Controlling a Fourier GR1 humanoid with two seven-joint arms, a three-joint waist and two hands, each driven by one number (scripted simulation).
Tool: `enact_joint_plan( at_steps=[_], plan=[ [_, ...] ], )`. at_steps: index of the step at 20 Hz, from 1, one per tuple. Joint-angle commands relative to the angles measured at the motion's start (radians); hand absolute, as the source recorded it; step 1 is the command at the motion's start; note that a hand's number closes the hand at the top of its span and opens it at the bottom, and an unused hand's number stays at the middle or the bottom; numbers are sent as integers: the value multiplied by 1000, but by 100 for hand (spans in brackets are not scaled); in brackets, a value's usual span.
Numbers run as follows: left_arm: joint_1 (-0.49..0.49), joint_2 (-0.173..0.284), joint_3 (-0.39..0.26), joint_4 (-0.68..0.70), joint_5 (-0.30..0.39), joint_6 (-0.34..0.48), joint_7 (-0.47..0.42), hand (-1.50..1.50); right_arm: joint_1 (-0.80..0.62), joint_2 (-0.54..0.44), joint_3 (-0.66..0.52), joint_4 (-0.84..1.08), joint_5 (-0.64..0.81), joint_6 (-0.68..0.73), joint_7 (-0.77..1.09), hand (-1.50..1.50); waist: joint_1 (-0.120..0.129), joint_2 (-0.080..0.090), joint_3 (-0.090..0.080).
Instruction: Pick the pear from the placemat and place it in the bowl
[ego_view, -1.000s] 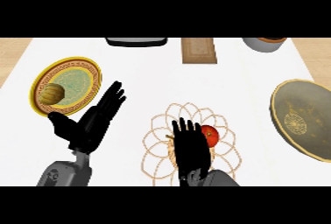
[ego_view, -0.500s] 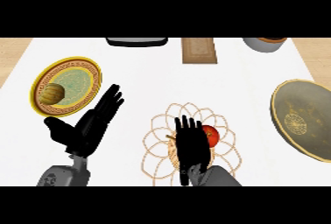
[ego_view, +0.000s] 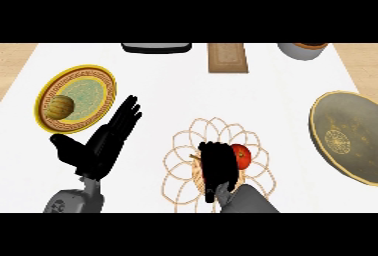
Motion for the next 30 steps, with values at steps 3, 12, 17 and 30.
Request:
enact_joint_plan(
  at_steps=[3,12,17,30],
  plan=[
    [1,8,34,30,10,-51,-36,0,-39,6,56,63,13,-79,-57,150,2,1,0],
    [-30,-42,17,28,-64,2,-16,0,-42,6,53,106,78,-99,-105,150,0,1,0],
    [-55,-51,35,67,-42,-17,-2,0,64,-18,95,38,177,-144,-79,150,-6,1,0],
    [1,-25,62,-26,-11,-22,33,0,452,-345,38,-741,251,-101,163,150,-19,-4,-1]
  ],
)
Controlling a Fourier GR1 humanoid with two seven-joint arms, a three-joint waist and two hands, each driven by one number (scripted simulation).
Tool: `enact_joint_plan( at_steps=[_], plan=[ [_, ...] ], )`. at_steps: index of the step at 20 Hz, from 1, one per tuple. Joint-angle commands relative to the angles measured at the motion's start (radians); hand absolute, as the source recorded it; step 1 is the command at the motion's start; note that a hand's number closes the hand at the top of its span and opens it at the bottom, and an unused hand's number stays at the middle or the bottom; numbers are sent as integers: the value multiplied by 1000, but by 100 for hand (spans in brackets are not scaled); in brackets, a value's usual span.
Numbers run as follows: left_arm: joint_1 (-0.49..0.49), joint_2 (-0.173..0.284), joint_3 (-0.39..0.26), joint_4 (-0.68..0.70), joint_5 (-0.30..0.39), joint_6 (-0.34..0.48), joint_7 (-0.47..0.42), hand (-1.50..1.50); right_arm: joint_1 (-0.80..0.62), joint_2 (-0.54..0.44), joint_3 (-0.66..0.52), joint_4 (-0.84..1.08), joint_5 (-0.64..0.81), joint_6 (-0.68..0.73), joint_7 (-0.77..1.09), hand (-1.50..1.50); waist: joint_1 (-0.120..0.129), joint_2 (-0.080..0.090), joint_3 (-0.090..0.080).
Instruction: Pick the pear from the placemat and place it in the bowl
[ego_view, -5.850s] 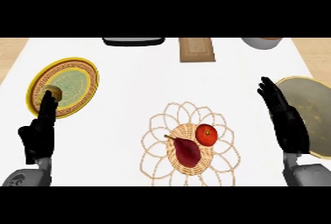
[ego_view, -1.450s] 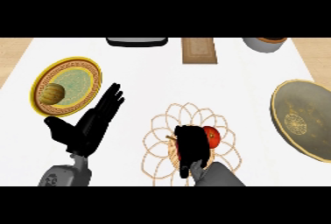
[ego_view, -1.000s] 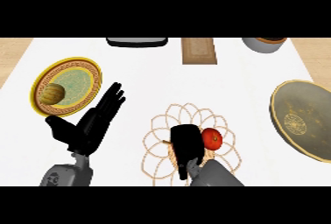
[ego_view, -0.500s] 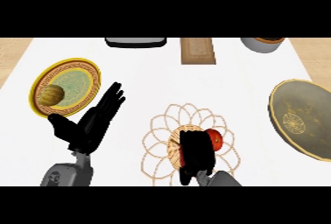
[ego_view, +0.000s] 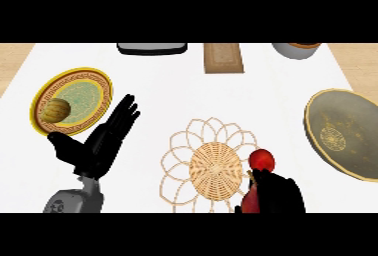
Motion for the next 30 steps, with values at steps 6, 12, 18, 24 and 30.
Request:
enact_joint_plan(
  at_steps=[6,12,18,24,30],
  plan=[
    [4,-13,-13,-9,-27,21,7,0,77,-93,4,-558,162,154,162,150,1,2,0],
    [-9,-1,12,28,-7,-11,-11,0,24,-76,-95,-751,155,385,193,150,12,7,0],
    [-1,-31,-18,-3,-29,12,-12,0,-58,-7,-246,-762,94,421,140,150,15,7,0],
    [-39,-30,-1,37,-30,10,-12,0,-216,21,-600,-607,-67,469,-26,150,19,10,1],
    [13,-35,-25,3,-29,-3,-1,0,-250,3,-853,-308,-172,252,-247,150,22,11,3]
  ],
)
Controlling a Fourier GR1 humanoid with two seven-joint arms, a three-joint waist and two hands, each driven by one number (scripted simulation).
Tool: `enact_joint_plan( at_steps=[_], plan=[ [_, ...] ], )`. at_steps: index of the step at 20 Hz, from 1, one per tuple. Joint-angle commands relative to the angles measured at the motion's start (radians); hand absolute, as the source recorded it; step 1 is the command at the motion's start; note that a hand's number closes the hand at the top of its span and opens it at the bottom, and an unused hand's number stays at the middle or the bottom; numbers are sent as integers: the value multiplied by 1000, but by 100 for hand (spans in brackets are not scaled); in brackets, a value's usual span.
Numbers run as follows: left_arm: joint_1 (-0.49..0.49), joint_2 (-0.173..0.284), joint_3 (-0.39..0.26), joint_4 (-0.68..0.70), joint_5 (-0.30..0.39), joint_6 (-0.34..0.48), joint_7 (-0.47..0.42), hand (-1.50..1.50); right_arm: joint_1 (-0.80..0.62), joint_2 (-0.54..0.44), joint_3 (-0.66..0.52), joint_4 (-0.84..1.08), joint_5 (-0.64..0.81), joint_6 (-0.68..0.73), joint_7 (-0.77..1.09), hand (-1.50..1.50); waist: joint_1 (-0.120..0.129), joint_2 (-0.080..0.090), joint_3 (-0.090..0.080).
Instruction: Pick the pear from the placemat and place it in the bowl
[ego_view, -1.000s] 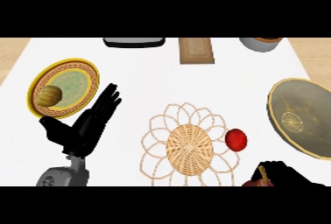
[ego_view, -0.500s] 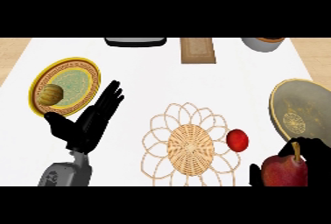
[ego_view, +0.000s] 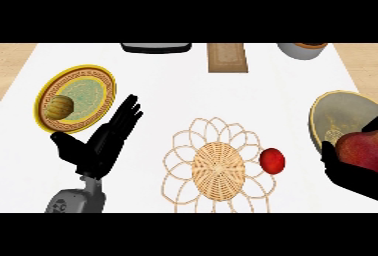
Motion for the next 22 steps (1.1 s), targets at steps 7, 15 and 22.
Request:
enact_joint_plan(
  at_steps=[7,15,22],
  plan=[
    [-60,3,21,-11,16,7,70,0,-96,-112,-263,531,-102,-269,-371,150,9,4,1],
    [5,-25,-24,16,-30,5,-22,0,-248,-210,-260,983,5,-321,-440,150,25,6,0],
    [-6,-6,9,30,-6,-20,-24,0,-344,-141,-350,1321,-84,-474,-515,-150,12,3,0]
  ],
)
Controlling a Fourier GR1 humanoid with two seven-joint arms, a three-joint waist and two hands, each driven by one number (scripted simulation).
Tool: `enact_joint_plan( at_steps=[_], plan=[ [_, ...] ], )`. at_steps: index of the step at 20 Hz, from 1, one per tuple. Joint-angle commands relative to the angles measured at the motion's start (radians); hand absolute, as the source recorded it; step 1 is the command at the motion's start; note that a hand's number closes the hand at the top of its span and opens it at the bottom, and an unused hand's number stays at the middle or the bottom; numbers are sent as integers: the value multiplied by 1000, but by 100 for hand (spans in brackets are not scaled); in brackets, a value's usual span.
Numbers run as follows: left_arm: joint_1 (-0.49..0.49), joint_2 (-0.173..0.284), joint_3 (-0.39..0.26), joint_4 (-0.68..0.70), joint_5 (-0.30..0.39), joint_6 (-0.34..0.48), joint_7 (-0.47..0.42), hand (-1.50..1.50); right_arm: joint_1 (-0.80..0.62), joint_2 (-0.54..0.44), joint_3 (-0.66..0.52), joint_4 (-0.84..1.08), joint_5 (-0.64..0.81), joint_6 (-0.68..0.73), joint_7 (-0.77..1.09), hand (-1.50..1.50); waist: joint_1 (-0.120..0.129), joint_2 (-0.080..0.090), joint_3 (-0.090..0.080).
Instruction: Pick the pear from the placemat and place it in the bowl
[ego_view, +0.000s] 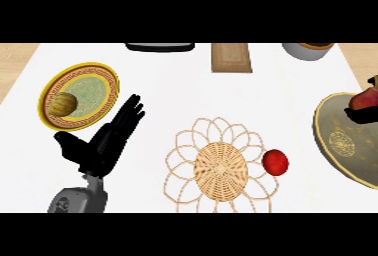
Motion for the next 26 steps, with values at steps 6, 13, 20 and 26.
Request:
enact_joint_plan(
  at_steps=[6,13,20,26],
  plan=[
    [12,-5,13,61,-15,-2,-56,0,-100,43,-175,183,-248,-149,-247,-150,-20,-2,0],
    [64,-12,-13,-19,-29,22,-16,0,-23,149,-365,-26,-595,-182,-518,-150,-52,-19,1],
    [91,13,25,-44,8,3,-9,0,291,250,-421,-458,-857,74,-564,-150,-79,-26,-2],
    [56,15,61,-38,17,32,18,0,628,443,-457,-828,-1011,202,-648,-150,-114,-29,-3]
  ],
)
